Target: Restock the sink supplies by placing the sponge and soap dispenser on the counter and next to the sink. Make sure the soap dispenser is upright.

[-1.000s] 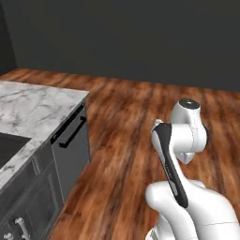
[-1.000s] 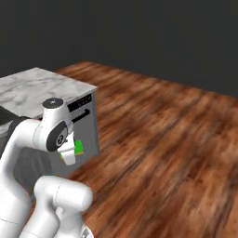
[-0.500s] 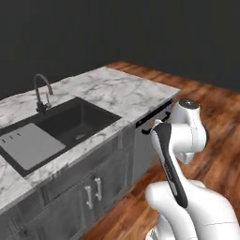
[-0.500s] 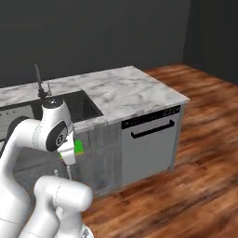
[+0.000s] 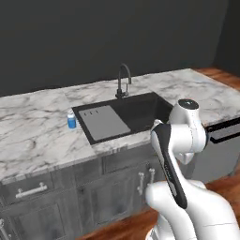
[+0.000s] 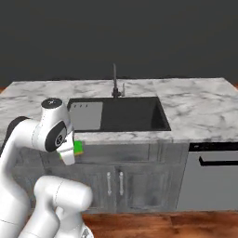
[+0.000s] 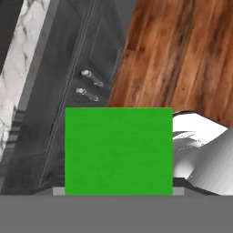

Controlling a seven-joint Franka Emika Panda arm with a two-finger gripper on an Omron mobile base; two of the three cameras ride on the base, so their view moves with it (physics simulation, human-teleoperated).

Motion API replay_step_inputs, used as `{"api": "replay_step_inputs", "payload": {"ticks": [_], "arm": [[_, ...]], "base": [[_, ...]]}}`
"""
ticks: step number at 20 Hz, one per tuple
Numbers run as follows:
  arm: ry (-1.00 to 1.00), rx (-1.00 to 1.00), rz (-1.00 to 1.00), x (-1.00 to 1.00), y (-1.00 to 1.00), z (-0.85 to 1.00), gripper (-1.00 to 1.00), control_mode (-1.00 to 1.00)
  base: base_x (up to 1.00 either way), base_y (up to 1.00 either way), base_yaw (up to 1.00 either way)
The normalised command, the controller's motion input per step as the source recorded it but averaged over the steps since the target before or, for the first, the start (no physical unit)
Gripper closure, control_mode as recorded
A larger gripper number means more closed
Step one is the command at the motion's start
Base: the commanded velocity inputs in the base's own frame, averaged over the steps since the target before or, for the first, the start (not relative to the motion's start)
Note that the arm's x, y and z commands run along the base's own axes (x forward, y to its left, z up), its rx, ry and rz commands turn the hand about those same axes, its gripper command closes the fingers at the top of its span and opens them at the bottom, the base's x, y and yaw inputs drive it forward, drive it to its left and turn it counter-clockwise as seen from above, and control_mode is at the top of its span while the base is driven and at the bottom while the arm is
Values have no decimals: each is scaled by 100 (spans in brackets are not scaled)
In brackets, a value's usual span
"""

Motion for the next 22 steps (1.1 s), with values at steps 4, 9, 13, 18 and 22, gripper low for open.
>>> {"api": "replay_step_inputs", "payload": {"ticks": [4, 9, 13, 18, 22], "arm": [[0, 0, 0, 0, 0, 0, 100, 100], [0, 0, 0, 0, 0, 0, 100, 100], [0, 0, 0, 0, 0, 0, 100, 100], [0, 0, 0, 0, 0, 0, 100, 100], [14, -5, 0, 63, 8, -11, 100, -100]], "base": [[65, 14, 61], [59, 14, 47], [47, 39, 32], [8, 9, 14], [0, 0, 0]]}}
